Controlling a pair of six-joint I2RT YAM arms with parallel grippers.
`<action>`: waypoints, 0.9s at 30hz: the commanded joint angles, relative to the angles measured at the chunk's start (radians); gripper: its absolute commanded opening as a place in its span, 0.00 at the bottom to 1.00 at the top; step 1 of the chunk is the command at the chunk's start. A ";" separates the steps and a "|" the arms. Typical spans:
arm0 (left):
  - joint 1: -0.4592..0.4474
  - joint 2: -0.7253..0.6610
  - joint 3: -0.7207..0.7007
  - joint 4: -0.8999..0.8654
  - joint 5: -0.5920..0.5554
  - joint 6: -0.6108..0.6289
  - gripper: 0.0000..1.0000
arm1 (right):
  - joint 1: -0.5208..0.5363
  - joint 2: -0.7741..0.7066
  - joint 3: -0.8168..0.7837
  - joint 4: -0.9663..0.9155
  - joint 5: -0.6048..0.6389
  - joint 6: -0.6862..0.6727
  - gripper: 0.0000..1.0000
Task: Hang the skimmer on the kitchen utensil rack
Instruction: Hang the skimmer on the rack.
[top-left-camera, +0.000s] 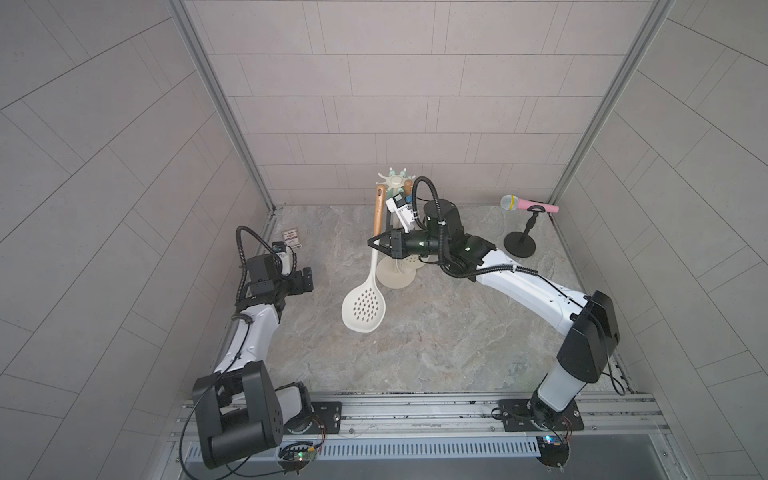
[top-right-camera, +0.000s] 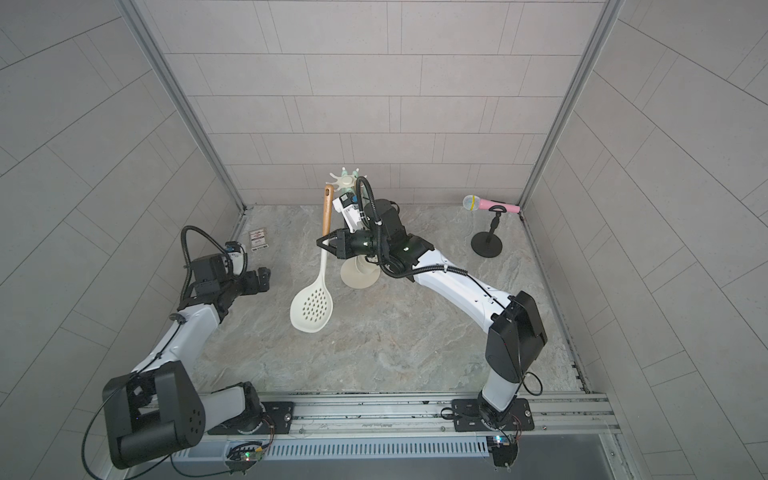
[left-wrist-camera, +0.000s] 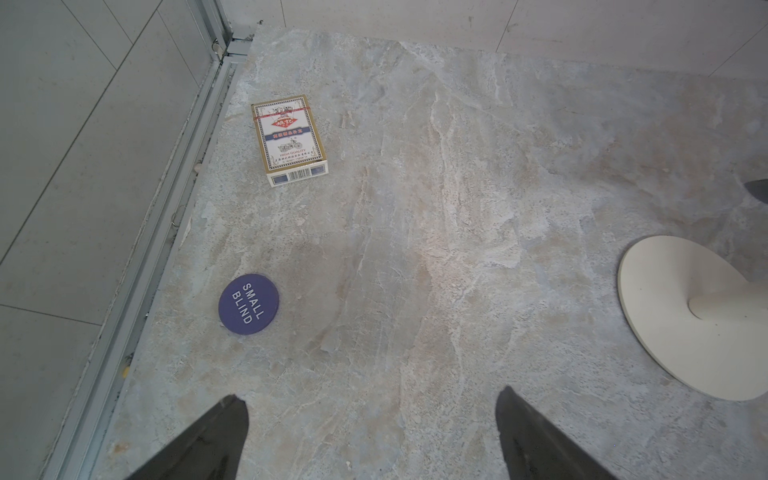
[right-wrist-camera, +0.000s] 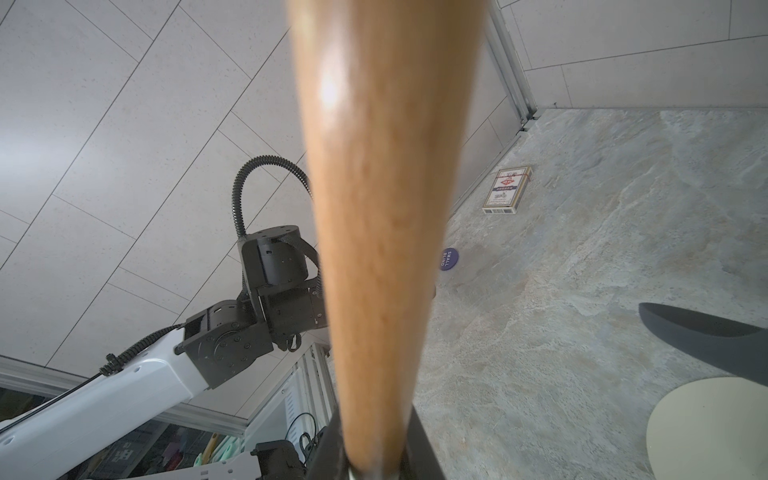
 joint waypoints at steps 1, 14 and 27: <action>0.010 -0.004 0.022 -0.009 0.012 0.010 1.00 | 0.000 -0.011 0.020 0.048 0.010 0.014 0.00; 0.012 0.002 0.022 -0.010 0.017 0.010 1.00 | -0.028 -0.048 -0.044 0.100 0.016 0.044 0.00; 0.013 0.008 0.026 -0.013 0.019 0.009 1.00 | -0.030 -0.026 -0.003 0.089 -0.068 0.051 0.00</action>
